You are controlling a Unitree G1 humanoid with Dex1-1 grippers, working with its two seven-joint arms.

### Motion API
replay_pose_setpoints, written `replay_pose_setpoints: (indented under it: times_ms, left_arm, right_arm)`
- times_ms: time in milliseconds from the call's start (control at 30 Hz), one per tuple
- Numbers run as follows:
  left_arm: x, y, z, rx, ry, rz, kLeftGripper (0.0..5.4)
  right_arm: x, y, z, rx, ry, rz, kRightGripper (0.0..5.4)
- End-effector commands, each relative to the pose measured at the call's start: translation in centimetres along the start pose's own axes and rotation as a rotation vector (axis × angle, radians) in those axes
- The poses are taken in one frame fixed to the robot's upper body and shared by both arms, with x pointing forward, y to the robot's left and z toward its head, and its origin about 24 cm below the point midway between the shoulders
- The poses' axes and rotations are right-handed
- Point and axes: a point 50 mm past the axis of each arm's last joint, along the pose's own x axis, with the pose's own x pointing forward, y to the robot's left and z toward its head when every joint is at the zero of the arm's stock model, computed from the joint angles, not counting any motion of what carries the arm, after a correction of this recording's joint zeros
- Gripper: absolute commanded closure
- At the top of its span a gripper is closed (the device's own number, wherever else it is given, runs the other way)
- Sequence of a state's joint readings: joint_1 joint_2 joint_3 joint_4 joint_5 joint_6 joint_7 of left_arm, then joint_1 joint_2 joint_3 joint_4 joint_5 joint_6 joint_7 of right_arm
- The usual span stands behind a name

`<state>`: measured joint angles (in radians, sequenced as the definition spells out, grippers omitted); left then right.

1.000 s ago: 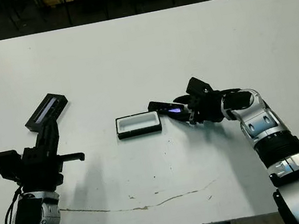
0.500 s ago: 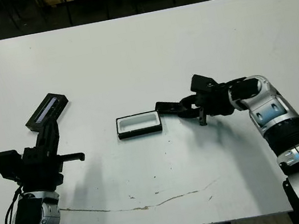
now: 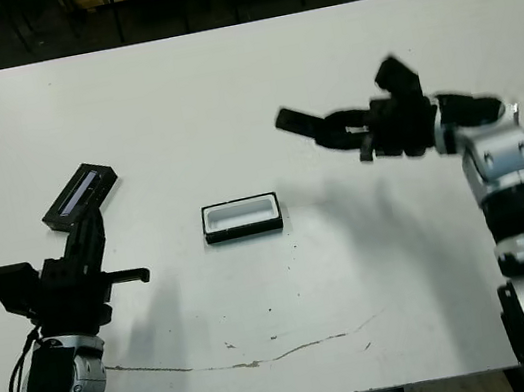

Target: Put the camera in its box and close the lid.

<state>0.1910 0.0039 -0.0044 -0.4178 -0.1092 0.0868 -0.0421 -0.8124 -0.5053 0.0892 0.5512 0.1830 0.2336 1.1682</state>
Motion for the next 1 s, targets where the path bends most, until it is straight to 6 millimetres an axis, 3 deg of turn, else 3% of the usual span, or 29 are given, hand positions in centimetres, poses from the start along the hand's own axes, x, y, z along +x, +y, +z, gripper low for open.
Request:
replay_pose_setpoints:
  times_ms: [33, 233, 467, 1000]
  left_arm:
    - [-0.1, 0.0, -0.3, 0.024, 0.034, 0.006, 5.4]
    - [-0.1, -0.2, -0.2, 0.021, 0.035, 0.014, 5.4]
    - [-0.1, -0.3, -0.3, 0.034, 0.032, 0.011, 5.4]
    - [-0.2, -0.3, -0.5, 0.022, 0.042, 0.006, 5.4]
  right_arm:
    - [1.3, 0.7, 1.8, -0.078, 0.009, 0.094, 4.81]
    - [3.9, 2.7, 3.3, -0.131, 0.146, 0.246, 4.81]
    - [6.5, 5.0, 2.9, -0.241, 0.303, 0.351, 4.81]
    - [7.5, 6.1, 0.0, -0.29, 0.435, 0.402, 4.81]
